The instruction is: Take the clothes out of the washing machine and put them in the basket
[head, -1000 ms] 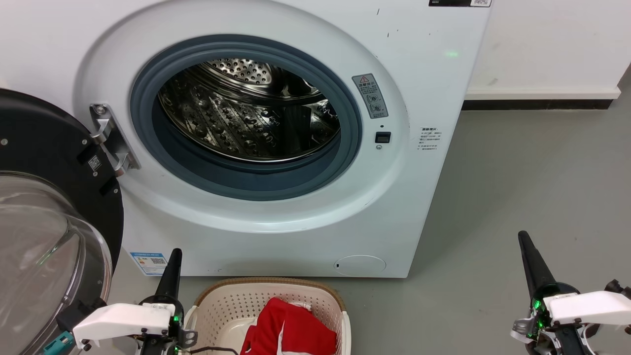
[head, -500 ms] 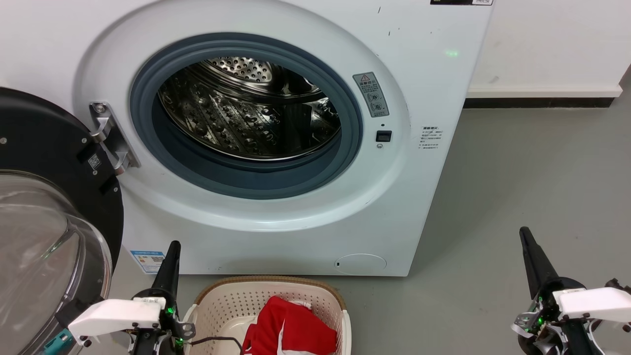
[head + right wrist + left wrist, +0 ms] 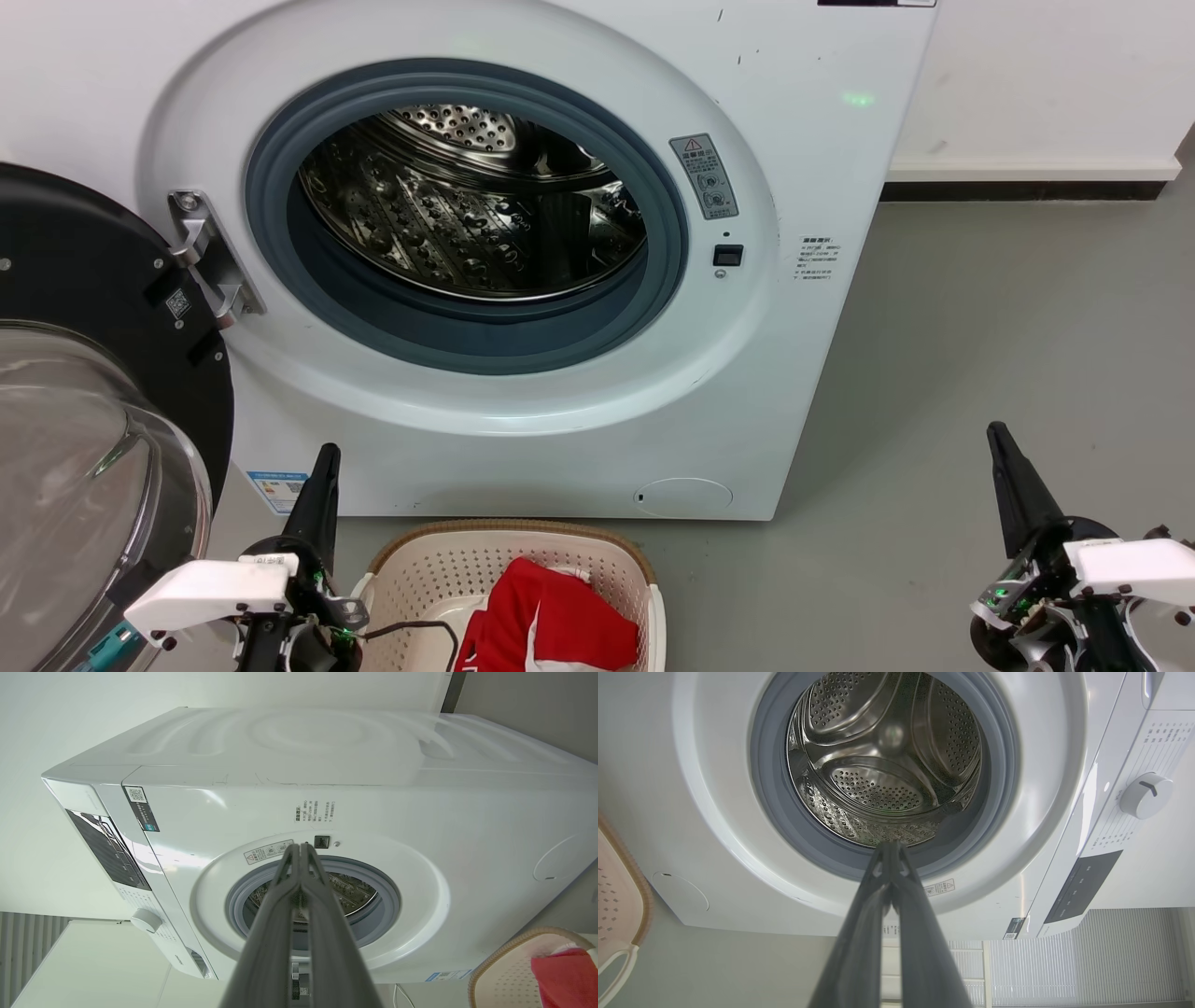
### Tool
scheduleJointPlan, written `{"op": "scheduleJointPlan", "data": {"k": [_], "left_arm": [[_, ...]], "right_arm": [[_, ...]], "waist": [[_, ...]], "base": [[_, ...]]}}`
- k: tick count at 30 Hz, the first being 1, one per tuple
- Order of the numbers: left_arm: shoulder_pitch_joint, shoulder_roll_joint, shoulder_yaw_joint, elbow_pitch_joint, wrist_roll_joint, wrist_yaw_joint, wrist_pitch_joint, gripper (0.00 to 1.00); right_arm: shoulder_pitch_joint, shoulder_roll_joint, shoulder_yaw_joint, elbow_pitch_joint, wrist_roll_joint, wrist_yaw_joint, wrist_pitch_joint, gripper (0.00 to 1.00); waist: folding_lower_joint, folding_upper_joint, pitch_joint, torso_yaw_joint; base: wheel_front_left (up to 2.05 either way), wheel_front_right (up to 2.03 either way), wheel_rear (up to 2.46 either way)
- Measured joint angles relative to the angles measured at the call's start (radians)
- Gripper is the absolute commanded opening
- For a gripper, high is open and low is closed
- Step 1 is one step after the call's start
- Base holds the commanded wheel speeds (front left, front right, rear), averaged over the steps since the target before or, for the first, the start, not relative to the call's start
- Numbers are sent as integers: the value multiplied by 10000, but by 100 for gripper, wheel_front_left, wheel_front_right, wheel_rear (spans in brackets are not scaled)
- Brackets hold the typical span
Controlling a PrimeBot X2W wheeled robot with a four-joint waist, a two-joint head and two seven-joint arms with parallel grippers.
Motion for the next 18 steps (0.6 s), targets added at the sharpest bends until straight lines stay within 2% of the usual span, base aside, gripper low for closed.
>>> {"op": "scheduleJointPlan", "data": {"k": [5,18], "left_arm": [[-70,0,29,33,-303,-58,77,0],[-78,0,33,35,-303,-58,86,0]], "right_arm": [[-119,8,-48,48,314,0,92,0],[-122,52,-109,59,299,0,153,0]], "waist": [[0,0,16,4],[0,0,16,4]], "base": [[0,0,0],[0,0,0]]}}
